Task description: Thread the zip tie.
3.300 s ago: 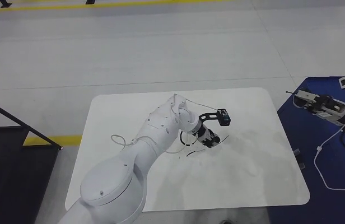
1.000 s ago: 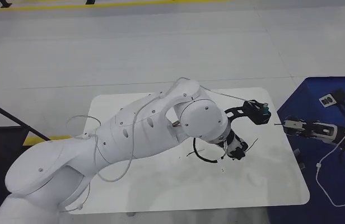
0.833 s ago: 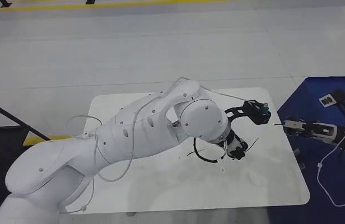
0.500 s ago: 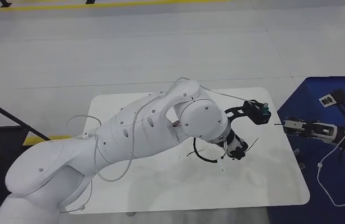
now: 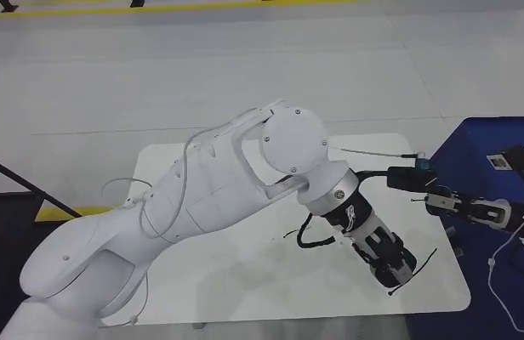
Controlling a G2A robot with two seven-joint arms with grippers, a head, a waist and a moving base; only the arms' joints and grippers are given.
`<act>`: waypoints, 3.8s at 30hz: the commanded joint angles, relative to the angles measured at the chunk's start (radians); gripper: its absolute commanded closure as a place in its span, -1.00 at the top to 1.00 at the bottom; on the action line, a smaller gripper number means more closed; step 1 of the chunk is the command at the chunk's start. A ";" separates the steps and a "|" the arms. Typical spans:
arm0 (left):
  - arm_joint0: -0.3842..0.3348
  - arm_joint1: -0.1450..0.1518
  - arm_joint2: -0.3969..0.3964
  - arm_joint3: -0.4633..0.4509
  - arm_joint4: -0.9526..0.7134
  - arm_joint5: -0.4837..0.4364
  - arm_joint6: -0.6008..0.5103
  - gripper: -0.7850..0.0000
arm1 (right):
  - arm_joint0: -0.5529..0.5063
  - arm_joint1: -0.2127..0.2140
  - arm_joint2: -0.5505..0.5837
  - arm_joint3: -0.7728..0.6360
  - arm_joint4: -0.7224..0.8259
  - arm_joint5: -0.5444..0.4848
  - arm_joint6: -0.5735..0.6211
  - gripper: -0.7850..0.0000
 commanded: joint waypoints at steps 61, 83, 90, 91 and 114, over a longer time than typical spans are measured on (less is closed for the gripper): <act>-0.050 -0.054 0.256 0.221 -0.388 0.348 0.039 -1.00 | -0.214 0.214 -0.115 -0.083 0.295 0.024 0.031 -1.00; -0.057 -0.083 0.281 0.290 -0.409 0.324 0.014 -1.00 | -0.216 0.219 -0.116 -0.086 0.297 0.024 0.031 -1.00; -0.049 -0.080 0.281 0.303 -0.403 0.326 0.017 -1.00 | -0.216 0.219 -0.116 -0.086 0.297 0.024 0.031 -1.00; -0.048 -0.079 0.281 0.303 -0.403 0.325 0.016 -1.00 | -0.216 0.219 -0.116 -0.086 0.297 0.024 0.031 -1.00; -0.041 -0.066 0.281 0.286 -0.405 0.342 0.033 -1.00 | -0.216 0.219 -0.116 -0.086 0.297 0.024 0.031 -1.00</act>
